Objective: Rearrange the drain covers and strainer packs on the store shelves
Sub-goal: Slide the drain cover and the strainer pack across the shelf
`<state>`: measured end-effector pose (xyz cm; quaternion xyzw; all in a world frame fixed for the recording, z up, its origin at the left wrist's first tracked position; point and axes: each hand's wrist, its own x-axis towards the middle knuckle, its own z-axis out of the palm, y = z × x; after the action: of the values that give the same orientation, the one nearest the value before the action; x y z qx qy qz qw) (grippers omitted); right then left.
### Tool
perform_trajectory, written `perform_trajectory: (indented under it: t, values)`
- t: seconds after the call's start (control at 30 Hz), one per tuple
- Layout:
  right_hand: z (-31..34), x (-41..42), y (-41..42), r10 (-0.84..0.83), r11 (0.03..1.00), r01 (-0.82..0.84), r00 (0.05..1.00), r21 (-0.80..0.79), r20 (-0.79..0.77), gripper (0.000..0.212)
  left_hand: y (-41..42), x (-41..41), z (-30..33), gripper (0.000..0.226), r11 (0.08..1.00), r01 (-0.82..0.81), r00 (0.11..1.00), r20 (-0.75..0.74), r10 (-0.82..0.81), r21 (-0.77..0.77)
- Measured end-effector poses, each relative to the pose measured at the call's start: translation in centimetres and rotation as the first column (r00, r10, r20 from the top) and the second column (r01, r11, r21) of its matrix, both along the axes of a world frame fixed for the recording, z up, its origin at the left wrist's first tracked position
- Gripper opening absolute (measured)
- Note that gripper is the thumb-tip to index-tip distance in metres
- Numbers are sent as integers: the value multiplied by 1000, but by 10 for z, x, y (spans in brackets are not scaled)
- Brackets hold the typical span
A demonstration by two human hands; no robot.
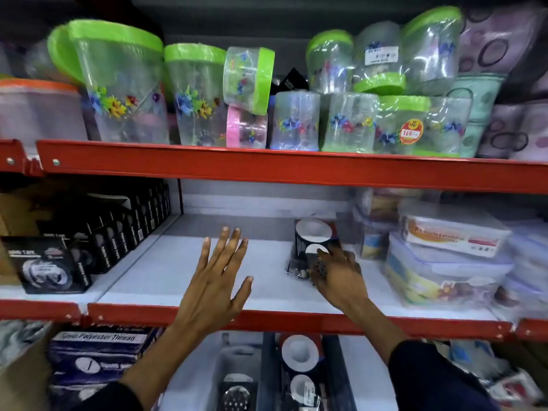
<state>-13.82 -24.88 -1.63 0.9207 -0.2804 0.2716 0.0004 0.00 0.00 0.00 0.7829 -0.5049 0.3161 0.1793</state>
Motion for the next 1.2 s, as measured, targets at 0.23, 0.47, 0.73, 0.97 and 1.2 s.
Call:
perform_trajectory:
  t: [0.23,0.47,0.73,0.97,1.2]
  values:
    - [-22,23,-18,-168,945,206,972,256,-161,60,5,22,-27,66,997,-53,993,-103,60,61]
    - [-4,15,-11,-176,956,189,981,223,-79,69,13,44,-34,64,996,-64,984,-162,73,55]
    - [23,70,36,478,852,-471,878,228,29,81,39,82,-50,63,991,-101,945,-304,123,88]
    - [-3,132,48,707,695,-583,661,421,-251,76,42,94,-57,76,981,-108,927,-342,158,161]
    - [-13,123,46,680,722,-548,675,423,-288,80,43,98,-60,79,976,-134,925,-333,185,169]
